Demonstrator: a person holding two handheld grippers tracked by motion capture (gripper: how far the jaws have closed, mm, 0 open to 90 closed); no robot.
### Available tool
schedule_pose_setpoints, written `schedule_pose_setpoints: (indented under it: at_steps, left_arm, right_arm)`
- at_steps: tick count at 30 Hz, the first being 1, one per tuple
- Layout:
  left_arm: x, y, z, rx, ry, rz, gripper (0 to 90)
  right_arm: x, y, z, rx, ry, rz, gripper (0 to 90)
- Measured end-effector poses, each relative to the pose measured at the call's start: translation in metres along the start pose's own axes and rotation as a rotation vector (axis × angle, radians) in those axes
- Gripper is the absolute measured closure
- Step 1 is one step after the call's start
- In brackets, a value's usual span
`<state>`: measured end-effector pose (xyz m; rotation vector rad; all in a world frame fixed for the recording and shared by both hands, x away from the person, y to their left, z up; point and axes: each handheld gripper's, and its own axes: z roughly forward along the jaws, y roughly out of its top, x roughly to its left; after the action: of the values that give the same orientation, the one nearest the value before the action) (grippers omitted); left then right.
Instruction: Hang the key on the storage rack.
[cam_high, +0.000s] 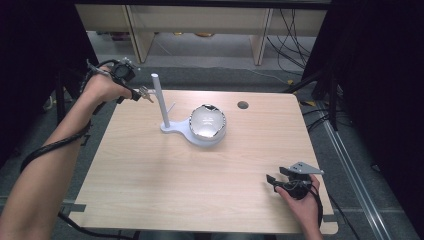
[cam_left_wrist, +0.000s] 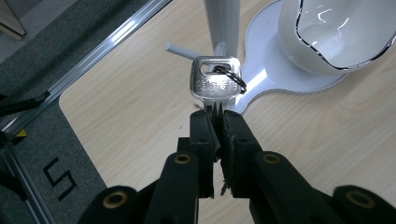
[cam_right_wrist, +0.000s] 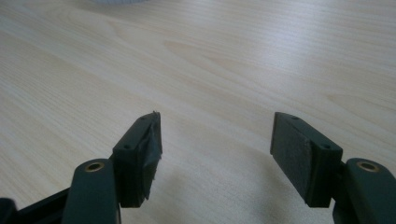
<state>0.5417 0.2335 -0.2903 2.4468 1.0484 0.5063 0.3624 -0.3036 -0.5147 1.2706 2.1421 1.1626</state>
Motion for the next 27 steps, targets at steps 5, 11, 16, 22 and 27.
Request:
schedule_pose_setpoints:
  at_steps: [5, 11, 16, 22, 27]
  left_arm:
    - [0.0039, -0.0035, 0.0020, -0.019, 0.013, -0.011, 82.9]
    - [0.0058, -0.0038, -0.0003, -0.014, 0.012, -0.020, 82.9]
    - [0.0056, -0.0039, 0.0021, -0.022, 0.021, -0.032, 82.9]
    - [0.0062, -0.0074, 0.0033, -0.020, 0.033, -0.025, 82.9]
    - [0.0042, -0.0091, 0.0014, -0.028, 0.046, -0.002, 82.9]
  right_arm:
    - [-0.0001, 0.0000, 0.0006, 0.000, 0.000, 0.003, 34.6]
    - [0.0008, 0.0003, 0.0009, 0.009, -0.002, 0.004, 34.6]
    - [0.0006, 0.0002, 0.0003, 0.001, 0.003, 0.006, 34.3]
    - [0.0001, 0.0002, 0.0007, 0.001, -0.001, 0.004, 34.3]
    - [0.0006, 0.0004, 0.0007, 0.008, -0.009, -0.001, 34.3]
